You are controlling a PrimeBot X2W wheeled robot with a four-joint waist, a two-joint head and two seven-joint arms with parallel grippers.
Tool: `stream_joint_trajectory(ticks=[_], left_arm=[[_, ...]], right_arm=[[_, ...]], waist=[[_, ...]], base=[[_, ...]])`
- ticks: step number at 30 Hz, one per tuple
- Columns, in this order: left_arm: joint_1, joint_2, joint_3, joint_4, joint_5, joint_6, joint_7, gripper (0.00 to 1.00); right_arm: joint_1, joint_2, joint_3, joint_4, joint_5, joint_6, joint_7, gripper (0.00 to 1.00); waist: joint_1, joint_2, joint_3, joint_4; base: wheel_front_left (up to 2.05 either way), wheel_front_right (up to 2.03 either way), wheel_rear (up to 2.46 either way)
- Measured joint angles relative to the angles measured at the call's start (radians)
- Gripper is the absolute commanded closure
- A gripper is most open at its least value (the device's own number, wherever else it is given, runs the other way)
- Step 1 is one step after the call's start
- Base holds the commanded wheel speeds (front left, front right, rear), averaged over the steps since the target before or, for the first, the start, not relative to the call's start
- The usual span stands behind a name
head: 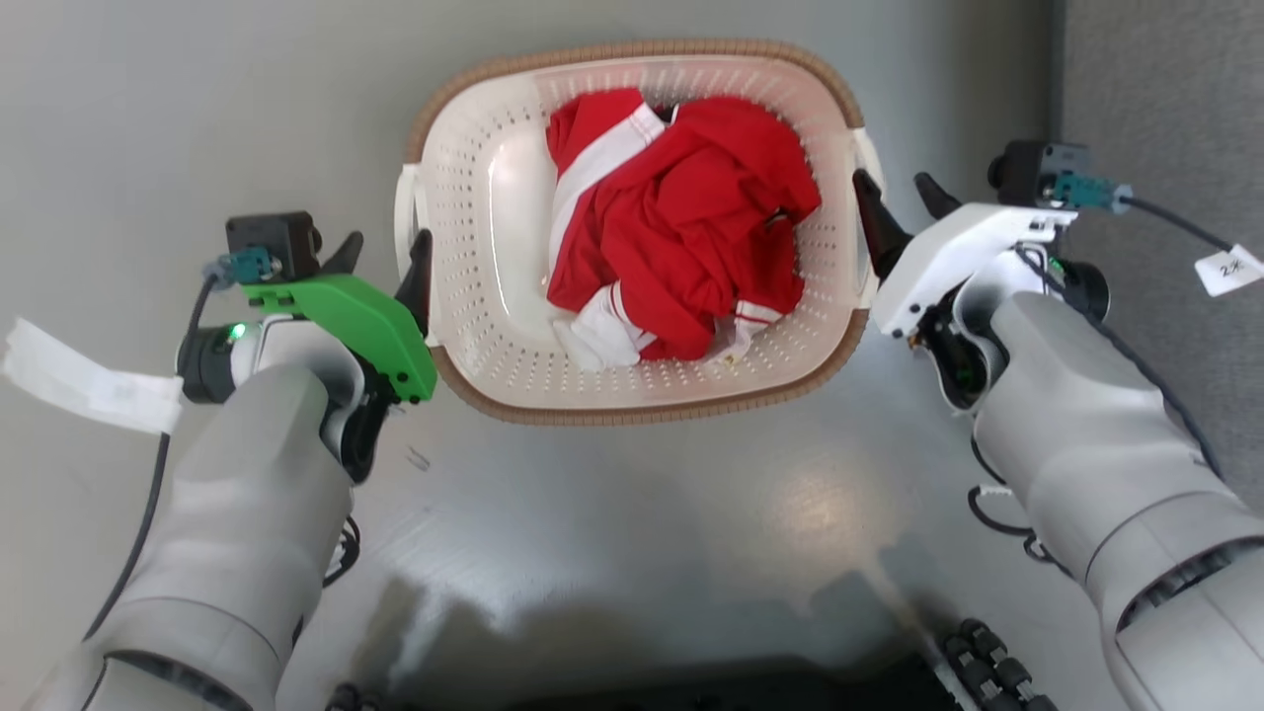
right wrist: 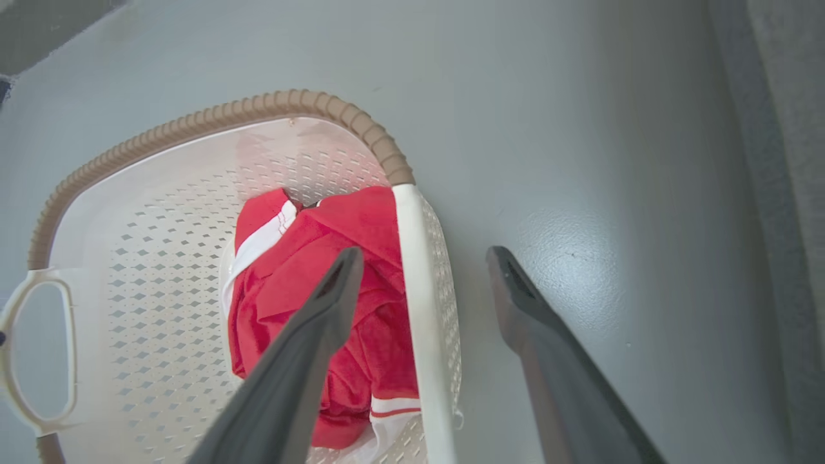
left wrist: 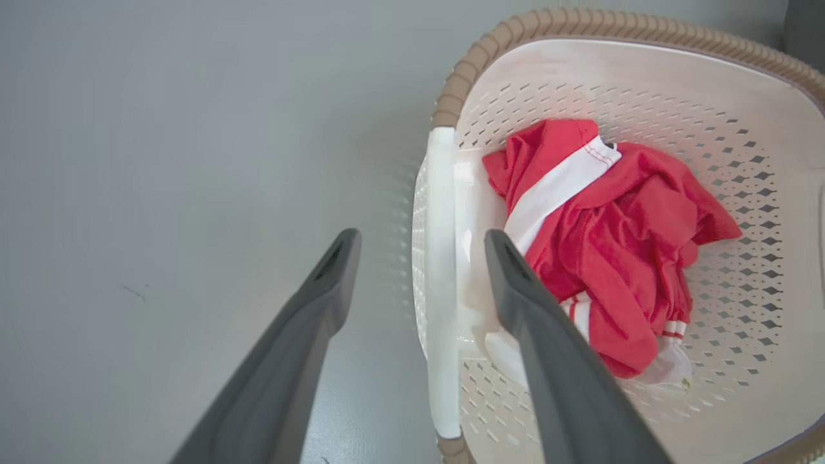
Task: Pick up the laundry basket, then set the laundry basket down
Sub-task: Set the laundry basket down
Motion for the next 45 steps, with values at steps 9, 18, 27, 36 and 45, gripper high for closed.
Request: stream_joint_trajectory(ticks=[9,18,27,36,45], left_arm=[[0.038,0.014,0.013,-0.105,0.0,0.0,0.0,0.0],[0.115,0.05,0.065,-0.19,0.016,0.0,0.0,0.0],[0.209,0.084,0.162,-0.299,0.066,0.0,0.0,0.0],[0.289,0.114,0.263,-0.421,0.128,0.0,0.0,0.0],[0.379,0.122,0.331,-0.576,0.22,0.0,-0.002,0.0]], right_arm=[[0.054,0.0,0.008,-0.024,-0.003,0.007,-0.001,0.0],[0.1,-0.019,-0.025,-0.123,-0.032,0.011,-0.001,0.0],[0.175,-0.036,-0.083,-0.271,-0.091,0.015,-0.001,0.0],[0.257,-0.042,-0.138,-0.394,-0.145,0.006,-0.004,0.0],[0.332,-0.064,-0.191,-0.527,-0.224,-0.021,-0.004,0.0]], waist=[[-0.0001,0.0,-0.103,-0.005],[-0.0001,0.0,-0.225,-0.007],[-0.0001,0.0,-0.364,-0.009],[-0.0001,0.0,-0.458,-0.009],[-0.0001,0.0,-0.545,-0.001]], base=[[0.0,0.0,0.0],[0.0,0.0,0.0],[0.0,0.0,0.0],[0.0,0.0,0.0],[0.0,0.0,0.0]])
